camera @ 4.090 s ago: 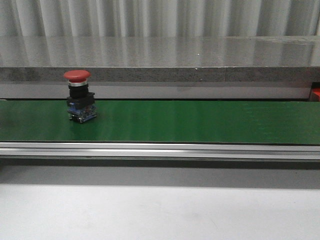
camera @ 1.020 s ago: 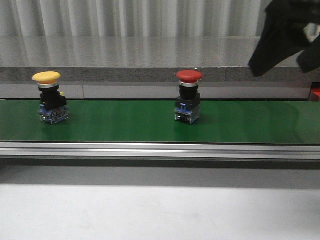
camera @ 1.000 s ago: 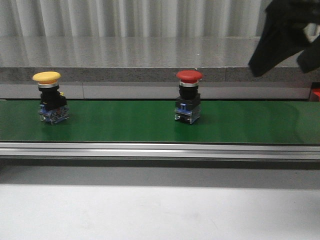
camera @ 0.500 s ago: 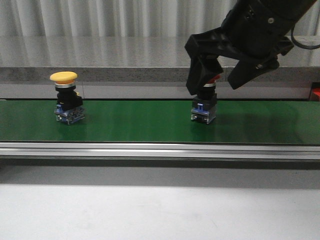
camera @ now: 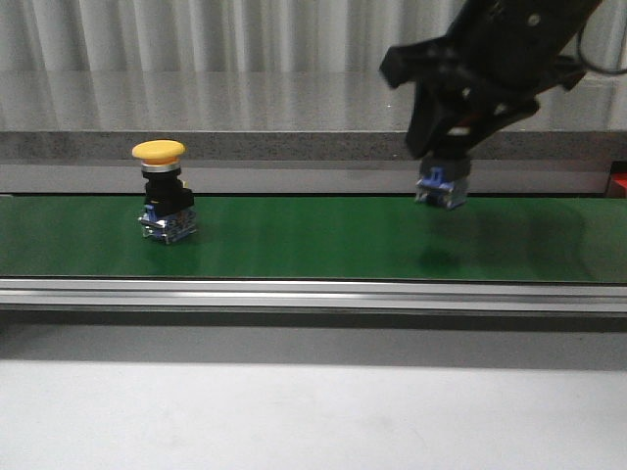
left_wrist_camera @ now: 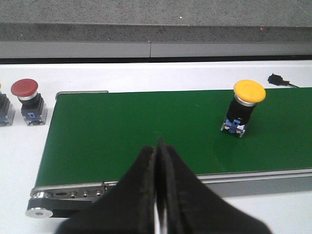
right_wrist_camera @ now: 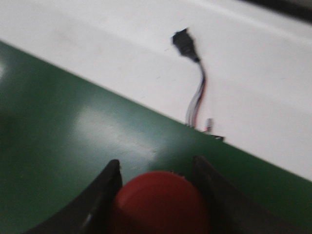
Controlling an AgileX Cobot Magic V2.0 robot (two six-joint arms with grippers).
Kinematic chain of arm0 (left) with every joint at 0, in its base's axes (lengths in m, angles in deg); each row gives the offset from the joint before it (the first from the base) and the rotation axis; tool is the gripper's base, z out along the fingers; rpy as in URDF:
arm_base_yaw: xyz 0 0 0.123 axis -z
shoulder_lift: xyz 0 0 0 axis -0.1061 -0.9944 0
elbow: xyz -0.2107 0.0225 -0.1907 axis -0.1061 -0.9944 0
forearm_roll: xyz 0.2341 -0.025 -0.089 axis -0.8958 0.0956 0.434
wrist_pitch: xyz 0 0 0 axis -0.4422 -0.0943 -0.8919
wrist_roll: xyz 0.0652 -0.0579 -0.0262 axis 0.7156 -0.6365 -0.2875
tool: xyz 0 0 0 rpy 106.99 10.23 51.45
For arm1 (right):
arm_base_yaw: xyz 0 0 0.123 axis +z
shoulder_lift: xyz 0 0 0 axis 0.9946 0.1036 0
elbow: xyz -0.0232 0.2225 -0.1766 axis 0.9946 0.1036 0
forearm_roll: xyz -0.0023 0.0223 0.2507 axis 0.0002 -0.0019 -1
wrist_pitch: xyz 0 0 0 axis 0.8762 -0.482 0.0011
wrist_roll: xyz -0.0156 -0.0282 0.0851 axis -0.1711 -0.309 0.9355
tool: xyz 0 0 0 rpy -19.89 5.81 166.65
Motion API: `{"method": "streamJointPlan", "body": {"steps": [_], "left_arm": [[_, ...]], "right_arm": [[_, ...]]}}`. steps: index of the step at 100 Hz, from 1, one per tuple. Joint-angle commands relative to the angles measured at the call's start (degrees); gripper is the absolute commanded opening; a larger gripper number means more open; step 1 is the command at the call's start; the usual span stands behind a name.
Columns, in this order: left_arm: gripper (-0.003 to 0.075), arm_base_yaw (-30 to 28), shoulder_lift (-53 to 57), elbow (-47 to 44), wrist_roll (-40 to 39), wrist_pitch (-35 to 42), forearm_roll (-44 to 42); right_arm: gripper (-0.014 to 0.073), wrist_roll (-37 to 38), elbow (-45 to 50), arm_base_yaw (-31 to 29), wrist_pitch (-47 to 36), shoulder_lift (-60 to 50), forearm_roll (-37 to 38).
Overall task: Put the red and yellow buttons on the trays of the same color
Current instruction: 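Carry the red button into the red tray and open the right gripper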
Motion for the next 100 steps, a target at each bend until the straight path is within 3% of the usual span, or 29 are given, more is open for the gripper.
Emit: {"method": "streamJointPlan", "body": {"steps": [1,26,52,78,100], "left_arm": [[-0.002,0.1,0.0,1.4,-0.6,4.4,0.4],[-0.002,0.1,0.0,1.4,-0.6,4.4,0.4],[-0.002,0.1,0.0,1.4,-0.6,4.4,0.4],[-0.002,0.1,0.0,1.4,-0.6,4.4,0.4],[-0.002,0.1,0.0,1.4,-0.6,4.4,0.4]], "right_arm": [[0.0144,-0.5,-5.0,-5.5,0.6,-4.2,0.0],[0.0144,-0.5,-12.9,-25.7,2.6,-4.1,0.0],[0.0144,-0.5,-13.2,-42.0,-4.3,-1.4,0.0],[0.0144,-0.5,-13.6,-46.6,-12.9,5.3,0.0],[0.0144,-0.5,-20.5,-46.4,-12.8,14.9,0.0]]}}
